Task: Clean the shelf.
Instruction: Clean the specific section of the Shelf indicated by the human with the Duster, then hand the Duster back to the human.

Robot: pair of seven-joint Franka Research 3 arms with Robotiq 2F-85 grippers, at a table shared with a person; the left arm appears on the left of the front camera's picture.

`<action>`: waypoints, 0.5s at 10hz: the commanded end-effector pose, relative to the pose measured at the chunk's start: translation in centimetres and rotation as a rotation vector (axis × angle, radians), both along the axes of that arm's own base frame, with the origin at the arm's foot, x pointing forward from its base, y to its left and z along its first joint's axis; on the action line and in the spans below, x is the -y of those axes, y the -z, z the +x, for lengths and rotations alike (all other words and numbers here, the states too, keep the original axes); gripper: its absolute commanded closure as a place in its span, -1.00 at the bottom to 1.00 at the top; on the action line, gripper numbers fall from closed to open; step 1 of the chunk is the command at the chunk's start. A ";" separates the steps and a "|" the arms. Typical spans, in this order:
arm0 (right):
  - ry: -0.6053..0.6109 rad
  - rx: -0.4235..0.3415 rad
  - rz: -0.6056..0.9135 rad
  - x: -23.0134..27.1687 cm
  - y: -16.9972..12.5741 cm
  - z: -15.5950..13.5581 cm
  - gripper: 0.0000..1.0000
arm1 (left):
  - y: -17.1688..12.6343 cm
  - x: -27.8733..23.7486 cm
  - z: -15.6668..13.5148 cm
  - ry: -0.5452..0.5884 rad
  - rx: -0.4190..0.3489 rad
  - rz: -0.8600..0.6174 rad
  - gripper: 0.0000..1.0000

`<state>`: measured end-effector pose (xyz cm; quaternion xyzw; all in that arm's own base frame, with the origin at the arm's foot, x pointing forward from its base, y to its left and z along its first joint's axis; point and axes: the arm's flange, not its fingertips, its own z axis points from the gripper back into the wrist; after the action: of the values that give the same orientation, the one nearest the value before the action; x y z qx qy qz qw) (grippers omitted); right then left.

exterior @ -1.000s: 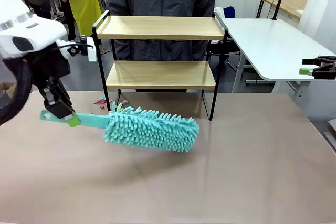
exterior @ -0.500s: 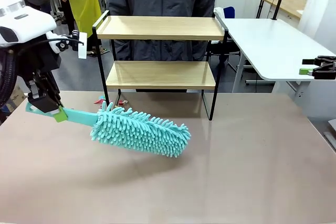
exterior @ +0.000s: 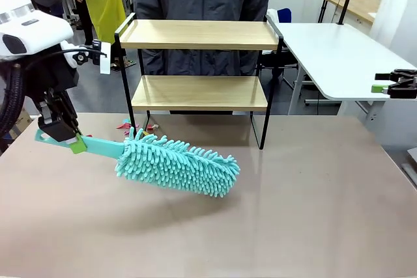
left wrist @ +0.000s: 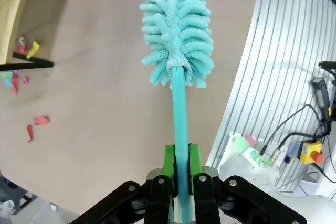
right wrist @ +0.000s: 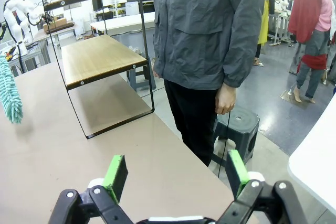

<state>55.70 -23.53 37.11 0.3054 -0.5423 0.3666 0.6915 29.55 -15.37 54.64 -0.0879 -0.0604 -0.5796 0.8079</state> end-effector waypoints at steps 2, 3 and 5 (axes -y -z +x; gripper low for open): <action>-0.004 0.011 -0.008 -0.1 -0.2 0.0 -1.00 | 0.0 0.0 -0.2 -0.001 0.002 -0.014 0.74; -0.004 0.011 -0.008 -0.1 -0.2 0.0 -1.00 | 0.0 0.0 -0.2 -0.001 0.002 -0.014 0.74; -0.004 0.011 -0.008 -0.1 -0.2 0.0 -1.00 | 0.0 0.0 -0.2 -0.001 0.002 -0.014 0.74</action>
<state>55.70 -23.53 37.11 0.3054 -0.5423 0.3666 0.6915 29.56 -15.36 54.64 -0.0880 -0.0605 -0.5792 0.8082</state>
